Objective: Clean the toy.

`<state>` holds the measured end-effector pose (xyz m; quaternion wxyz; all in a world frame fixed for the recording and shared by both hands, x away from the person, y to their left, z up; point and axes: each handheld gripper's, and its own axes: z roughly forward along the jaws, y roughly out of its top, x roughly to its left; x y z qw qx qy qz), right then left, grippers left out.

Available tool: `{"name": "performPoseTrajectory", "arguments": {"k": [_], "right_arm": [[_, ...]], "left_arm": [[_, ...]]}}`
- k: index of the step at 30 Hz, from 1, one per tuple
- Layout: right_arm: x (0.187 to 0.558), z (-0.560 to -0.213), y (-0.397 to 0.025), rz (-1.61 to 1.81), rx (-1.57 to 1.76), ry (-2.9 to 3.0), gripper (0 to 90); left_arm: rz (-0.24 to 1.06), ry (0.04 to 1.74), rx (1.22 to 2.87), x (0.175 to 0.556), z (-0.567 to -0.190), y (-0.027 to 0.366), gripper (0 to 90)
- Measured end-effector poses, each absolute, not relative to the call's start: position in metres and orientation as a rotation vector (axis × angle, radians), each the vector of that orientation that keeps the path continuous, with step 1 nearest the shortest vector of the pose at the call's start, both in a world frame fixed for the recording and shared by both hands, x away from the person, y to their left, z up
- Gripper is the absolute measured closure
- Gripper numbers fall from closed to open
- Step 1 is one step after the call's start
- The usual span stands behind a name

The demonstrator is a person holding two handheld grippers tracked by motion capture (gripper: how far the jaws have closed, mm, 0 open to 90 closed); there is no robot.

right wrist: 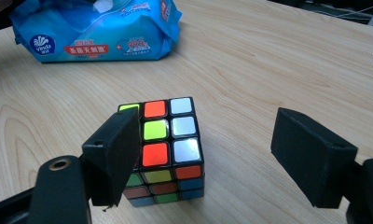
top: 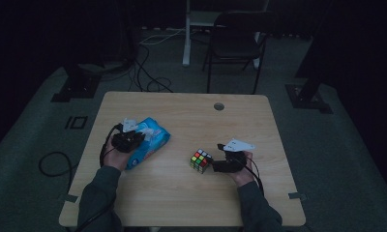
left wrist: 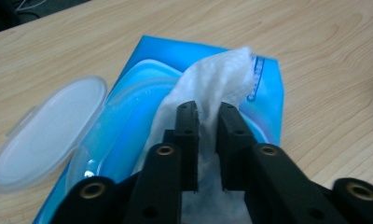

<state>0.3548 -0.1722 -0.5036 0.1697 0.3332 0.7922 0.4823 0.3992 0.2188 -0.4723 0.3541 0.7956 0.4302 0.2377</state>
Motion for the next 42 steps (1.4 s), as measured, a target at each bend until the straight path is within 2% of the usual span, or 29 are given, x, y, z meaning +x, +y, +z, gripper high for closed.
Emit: {"name": "performPoseTrajectory", "arguments": {"k": [5,20,31,34,38,42], "right_arm": [[0.355,-0.504,-0.172,1.370,0.942,2.251,24.2],[0.354,-0.504,-0.170,1.371,0.942,2.254,24.1],[0.353,-0.504,-0.169,1.375,0.929,2.256,24.1],[0.353,-0.505,-0.169,1.375,0.930,2.257,24.1],[0.352,-0.504,-0.169,1.376,0.928,2.256,24.2],[0.353,-0.504,-0.170,1.376,0.933,2.253,24.2]], "left_arm": [[0.618,1.097,2.031,0.397,-0.461,0.222,87.4],[0.445,0.898,1.962,0.382,-0.439,0.200,87.4],[0.428,0.817,1.906,0.372,-0.426,0.197,87.2],[0.466,0.834,1.905,0.373,-0.426,0.199,87.0],[0.576,0.966,1.956,0.379,-0.434,0.203,85.3],[0.647,1.087,2.023,0.385,-0.449,0.207,75.2]]}}
